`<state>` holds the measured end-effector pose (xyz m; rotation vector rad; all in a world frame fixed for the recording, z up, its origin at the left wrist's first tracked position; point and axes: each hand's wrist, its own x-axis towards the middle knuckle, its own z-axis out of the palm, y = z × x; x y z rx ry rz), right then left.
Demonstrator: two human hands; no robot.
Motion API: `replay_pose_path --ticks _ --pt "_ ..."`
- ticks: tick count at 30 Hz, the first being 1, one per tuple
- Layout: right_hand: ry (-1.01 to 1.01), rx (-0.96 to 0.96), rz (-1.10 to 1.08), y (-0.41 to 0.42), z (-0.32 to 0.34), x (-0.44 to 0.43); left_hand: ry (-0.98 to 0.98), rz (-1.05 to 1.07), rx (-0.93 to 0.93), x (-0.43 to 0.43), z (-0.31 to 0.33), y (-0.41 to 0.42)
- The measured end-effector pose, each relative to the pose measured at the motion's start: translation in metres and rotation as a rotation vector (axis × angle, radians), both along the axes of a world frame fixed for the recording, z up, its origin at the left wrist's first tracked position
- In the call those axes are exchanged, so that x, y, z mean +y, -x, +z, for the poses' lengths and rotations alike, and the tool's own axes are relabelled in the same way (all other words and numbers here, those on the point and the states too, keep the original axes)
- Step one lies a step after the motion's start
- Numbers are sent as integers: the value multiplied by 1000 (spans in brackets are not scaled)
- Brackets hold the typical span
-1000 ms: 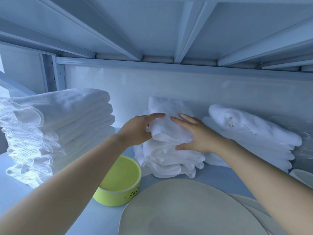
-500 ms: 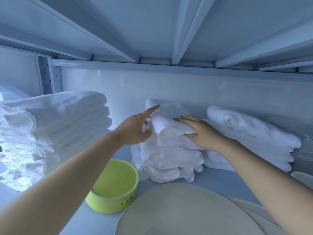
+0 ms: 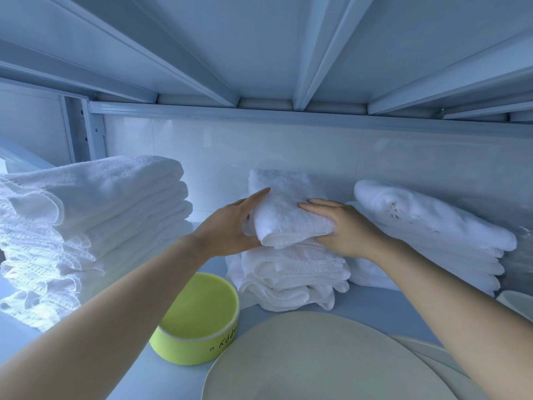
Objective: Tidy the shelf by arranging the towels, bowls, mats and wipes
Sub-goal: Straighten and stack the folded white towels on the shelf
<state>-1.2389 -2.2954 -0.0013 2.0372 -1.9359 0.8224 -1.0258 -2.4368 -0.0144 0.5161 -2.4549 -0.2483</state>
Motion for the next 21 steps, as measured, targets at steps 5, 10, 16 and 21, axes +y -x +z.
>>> replay_pose_path --ticks 5,10,16,21 --pt "103 -142 8 1 14 -6 28 29 92 2 8 11" --pt "120 -152 -24 -4 16 -14 24 62 181 -4 18 21" --pt "48 -82 2 -5 7 -18 28 59 172 -6 12 17" --pt "-110 35 -17 -4 3 -17 -57 -1 -25 -10 4 1"
